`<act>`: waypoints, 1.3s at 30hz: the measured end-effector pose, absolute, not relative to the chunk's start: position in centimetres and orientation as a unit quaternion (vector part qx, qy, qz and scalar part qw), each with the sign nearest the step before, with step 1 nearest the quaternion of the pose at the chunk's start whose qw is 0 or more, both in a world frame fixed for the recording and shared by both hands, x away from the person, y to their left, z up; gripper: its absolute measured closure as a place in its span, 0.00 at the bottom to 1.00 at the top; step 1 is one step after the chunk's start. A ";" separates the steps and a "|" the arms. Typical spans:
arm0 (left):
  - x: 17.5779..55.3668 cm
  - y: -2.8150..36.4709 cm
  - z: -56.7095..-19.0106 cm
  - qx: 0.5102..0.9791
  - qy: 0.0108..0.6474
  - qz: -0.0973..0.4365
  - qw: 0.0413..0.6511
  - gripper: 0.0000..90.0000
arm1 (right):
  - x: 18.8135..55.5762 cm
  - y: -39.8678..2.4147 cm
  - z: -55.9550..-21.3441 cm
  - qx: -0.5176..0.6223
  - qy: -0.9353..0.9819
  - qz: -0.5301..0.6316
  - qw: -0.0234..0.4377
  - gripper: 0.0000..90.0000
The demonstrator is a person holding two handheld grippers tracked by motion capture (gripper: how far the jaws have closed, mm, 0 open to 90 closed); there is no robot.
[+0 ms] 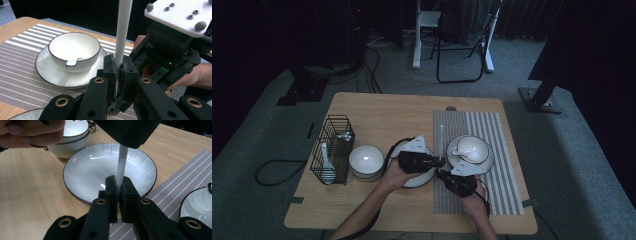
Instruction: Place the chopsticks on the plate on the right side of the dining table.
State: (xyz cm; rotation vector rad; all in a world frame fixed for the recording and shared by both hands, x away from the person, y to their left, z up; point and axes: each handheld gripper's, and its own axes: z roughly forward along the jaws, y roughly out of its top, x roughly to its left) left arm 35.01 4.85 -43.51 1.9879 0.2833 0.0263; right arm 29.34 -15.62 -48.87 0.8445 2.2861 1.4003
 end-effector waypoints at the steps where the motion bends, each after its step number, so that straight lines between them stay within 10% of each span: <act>1: 35.0 4.8 -43.5 0.837 0.118 0.013 0.535 0.95 | 29.3 -15.6 -48.9 0.297 0.802 0.491 0.165 0.96; 39: 36.3 5.0 -43.9 0.844 0.173 0.057 0.505 0.96 | 28.3 -14.7 -49.4 0.260 0.825 0.470 0.175 0.65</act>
